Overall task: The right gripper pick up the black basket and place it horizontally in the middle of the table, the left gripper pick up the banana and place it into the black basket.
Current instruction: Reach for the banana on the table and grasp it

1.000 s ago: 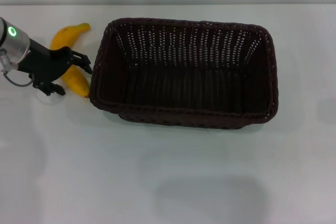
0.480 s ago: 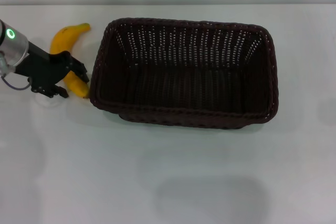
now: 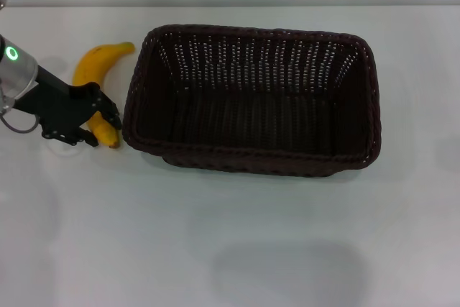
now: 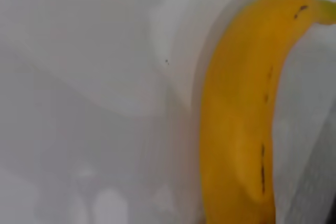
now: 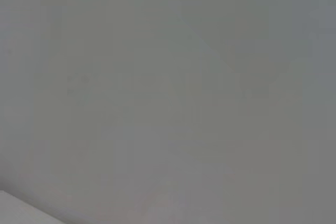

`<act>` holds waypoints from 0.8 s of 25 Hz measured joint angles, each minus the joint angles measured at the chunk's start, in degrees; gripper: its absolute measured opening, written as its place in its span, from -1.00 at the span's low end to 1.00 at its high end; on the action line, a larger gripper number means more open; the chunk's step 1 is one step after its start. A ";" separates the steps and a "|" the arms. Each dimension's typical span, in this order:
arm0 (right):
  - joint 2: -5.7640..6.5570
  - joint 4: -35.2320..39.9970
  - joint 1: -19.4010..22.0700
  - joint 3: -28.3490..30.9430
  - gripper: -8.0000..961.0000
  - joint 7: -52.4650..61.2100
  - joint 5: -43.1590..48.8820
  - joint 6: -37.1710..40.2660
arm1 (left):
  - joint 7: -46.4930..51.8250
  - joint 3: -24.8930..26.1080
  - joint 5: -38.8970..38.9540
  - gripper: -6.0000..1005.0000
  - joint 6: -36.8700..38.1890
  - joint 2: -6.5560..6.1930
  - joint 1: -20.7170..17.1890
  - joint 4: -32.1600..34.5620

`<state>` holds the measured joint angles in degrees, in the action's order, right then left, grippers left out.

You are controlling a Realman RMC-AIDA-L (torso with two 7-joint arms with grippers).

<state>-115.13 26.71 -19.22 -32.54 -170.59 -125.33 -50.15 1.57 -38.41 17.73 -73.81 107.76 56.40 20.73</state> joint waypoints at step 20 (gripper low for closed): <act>0.09 0.64 2.61 1.26 -0.27 0.02 -0.41 -3.51 | -1.15 0.01 3.04 -0.09 -3.97 0.16 -2.87 14.21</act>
<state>-115.05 27.36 -16.61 -31.28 -170.57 -125.74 -53.66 0.42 -38.39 20.77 -77.79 107.92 53.53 34.94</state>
